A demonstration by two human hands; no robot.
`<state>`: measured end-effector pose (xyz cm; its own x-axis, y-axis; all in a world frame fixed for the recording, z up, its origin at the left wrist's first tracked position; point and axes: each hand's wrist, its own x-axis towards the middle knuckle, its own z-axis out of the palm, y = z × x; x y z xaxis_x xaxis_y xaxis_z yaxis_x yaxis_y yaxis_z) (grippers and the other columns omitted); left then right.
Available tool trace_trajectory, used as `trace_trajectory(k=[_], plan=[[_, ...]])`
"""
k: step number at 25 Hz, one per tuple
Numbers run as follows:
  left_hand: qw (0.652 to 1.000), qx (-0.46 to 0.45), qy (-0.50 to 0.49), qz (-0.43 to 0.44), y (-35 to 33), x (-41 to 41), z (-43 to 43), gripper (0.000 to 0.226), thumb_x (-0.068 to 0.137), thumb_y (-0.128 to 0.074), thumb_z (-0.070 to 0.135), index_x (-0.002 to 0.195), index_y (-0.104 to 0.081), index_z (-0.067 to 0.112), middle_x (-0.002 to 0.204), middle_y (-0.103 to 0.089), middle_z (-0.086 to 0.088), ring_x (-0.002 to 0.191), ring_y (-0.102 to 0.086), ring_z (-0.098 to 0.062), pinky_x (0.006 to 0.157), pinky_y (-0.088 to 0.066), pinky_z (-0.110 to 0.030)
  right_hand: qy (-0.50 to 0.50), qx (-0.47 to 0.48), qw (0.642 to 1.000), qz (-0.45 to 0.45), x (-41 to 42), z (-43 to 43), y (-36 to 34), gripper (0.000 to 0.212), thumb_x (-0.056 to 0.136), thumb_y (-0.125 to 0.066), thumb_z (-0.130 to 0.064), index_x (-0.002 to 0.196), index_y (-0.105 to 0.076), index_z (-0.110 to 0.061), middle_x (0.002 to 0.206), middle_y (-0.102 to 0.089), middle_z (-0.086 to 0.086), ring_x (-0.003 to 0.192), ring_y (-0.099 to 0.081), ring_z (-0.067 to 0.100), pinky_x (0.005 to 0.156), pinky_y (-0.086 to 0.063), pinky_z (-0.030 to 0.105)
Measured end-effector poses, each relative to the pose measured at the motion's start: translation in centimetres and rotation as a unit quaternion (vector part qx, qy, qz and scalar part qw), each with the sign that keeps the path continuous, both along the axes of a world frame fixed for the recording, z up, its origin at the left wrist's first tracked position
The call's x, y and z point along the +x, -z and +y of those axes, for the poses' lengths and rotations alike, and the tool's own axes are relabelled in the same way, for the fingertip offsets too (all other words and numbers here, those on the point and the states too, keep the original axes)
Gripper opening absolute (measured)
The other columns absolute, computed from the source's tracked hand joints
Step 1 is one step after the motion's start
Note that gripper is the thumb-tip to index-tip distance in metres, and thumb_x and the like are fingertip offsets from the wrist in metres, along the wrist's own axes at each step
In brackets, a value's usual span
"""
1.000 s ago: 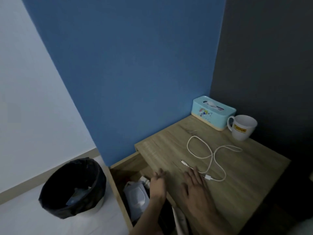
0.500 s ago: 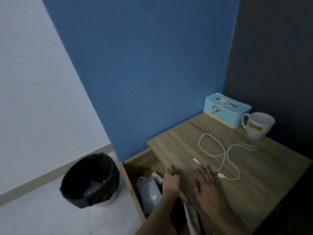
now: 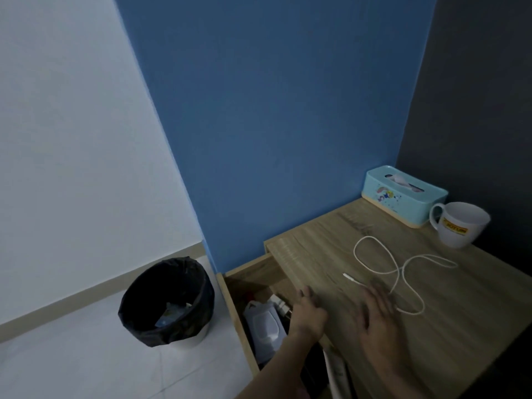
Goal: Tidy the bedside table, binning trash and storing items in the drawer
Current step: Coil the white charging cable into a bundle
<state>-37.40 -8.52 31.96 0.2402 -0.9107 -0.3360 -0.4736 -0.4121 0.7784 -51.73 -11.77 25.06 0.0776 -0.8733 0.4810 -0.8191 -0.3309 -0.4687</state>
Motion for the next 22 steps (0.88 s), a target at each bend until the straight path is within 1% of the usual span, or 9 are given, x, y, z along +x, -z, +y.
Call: trace_trajectory(k=[4,7,12,13,14,16,18,20,22], plan=[[0.999,-0.008,0.049,-0.019,-0.5,-0.2,0.7,0.056,0.085,-0.041,-0.001,0.14,-0.035,0.007,0.149,-0.029,-0.013,0.135,-0.036,-0.03,0.108,-0.031,-0.031,0.039,0.077,0.992,0.097,-1.6,-0.2,-1.5,0.045,0.072,-0.036,-0.028,0.089,-0.07,-0.004,0.082,-0.07,0.017,0.079,-0.062,0.037,0.067,-0.048,0.04],[0.998,0.002,0.05,-0.03,-1.0,-0.1,1.0,0.057,0.083,-0.041,0.001,0.14,-0.036,0.007,0.146,-0.036,-0.014,0.132,-0.039,-0.03,0.108,-0.035,-0.032,-0.005,0.124,0.978,0.171,-2.1,-0.9,-3.1,0.032,0.068,-0.042,-0.028,0.069,-0.072,-0.016,0.068,-0.068,0.008,0.069,-0.059,0.033,0.061,-0.048,0.04],[0.988,-0.124,0.067,-0.062,-7.1,-0.1,0.3,0.053,0.094,-0.047,0.013,0.145,-0.032,0.016,0.156,-0.024,-0.004,0.146,-0.016,-0.02,0.117,-0.018,-0.033,-0.14,0.125,0.982,-0.023,-0.5,-1.0,-11.9,0.017,0.086,-0.058,-0.013,0.089,-0.075,-0.011,0.082,-0.074,0.009,0.075,-0.067,0.025,0.067,-0.042,0.026],[0.98,-0.158,0.093,-0.077,-9.0,-0.1,0.1,0.048,0.095,-0.048,0.019,0.142,-0.038,0.017,0.154,-0.031,-0.005,0.144,-0.021,-0.019,0.116,-0.022,-0.035,-0.169,0.129,0.977,-0.036,-0.4,-1.1,-14.3,0.017,0.087,-0.058,-0.012,0.095,-0.073,-0.01,0.086,-0.073,0.007,0.078,-0.065,0.021,0.069,-0.041,0.025],[0.973,-0.186,0.112,-0.083,-10.9,-0.1,0.0,0.039,0.096,-0.048,0.022,0.133,-0.049,0.014,0.144,-0.046,-0.009,0.135,-0.038,-0.02,0.111,-0.032,-0.038,-0.188,0.12,0.974,-0.046,-0.3,-1.0,-16.9,0.018,0.087,-0.058,-0.012,0.098,-0.072,-0.01,0.088,-0.072,0.005,0.078,-0.063,0.018,0.07,-0.041,0.024],[0.967,-0.221,0.119,-0.034,-14.8,0.0,0.7,0.027,0.096,-0.047,0.021,0.105,-0.064,0.002,0.09,-0.071,-0.011,0.082,-0.064,-0.015,0.08,-0.049,-0.035,-0.207,0.04,0.975,-0.072,-0.4,-0.6,-21.8,0.015,0.085,-0.061,-0.01,0.093,-0.073,-0.012,0.08,-0.07,0.0,0.072,-0.064,0.015,0.066,-0.041,0.018],[0.964,-0.229,0.121,0.066,-18.3,0.0,1.5,0.031,0.099,-0.042,0.018,0.085,-0.063,0.002,0.05,-0.053,0.006,0.043,-0.048,-0.002,0.052,-0.047,-0.028,-0.222,-0.002,0.967,-0.127,-0.3,-0.1,-25.9,0.016,0.084,-0.062,-0.009,0.08,-0.07,-0.021,0.068,-0.068,-0.005,0.066,-0.063,0.007,0.062,-0.041,0.011],[0.955,-0.231,0.126,0.136,-22.4,0.1,3.0,0.038,0.102,-0.033,0.021,0.074,-0.057,0.013,0.04,-0.04,0.013,0.033,-0.036,-0.001,0.039,-0.04,-0.019,-0.253,0.018,0.943,-0.215,0.1,1.2,-29.8,0.021,0.085,-0.06,-0.009,0.074,-0.066,-0.025,0.059,-0.065,-0.007,0.06,-0.06,0.004,0.055,-0.044,0.011],[0.947,-0.23,0.136,0.179,-26.1,0.3,5.0,0.041,0.103,-0.027,0.023,0.072,-0.052,0.015,0.035,-0.036,0.012,0.032,-0.032,-0.002,0.038,-0.039,-0.018,-0.288,0.033,0.919,-0.267,0.8,2.7,-33.0,0.019,0.087,-0.058,-0.008,0.079,-0.069,-0.02,0.055,-0.058,-0.001,0.047,-0.05,0.007,0.045,-0.043,0.016]])
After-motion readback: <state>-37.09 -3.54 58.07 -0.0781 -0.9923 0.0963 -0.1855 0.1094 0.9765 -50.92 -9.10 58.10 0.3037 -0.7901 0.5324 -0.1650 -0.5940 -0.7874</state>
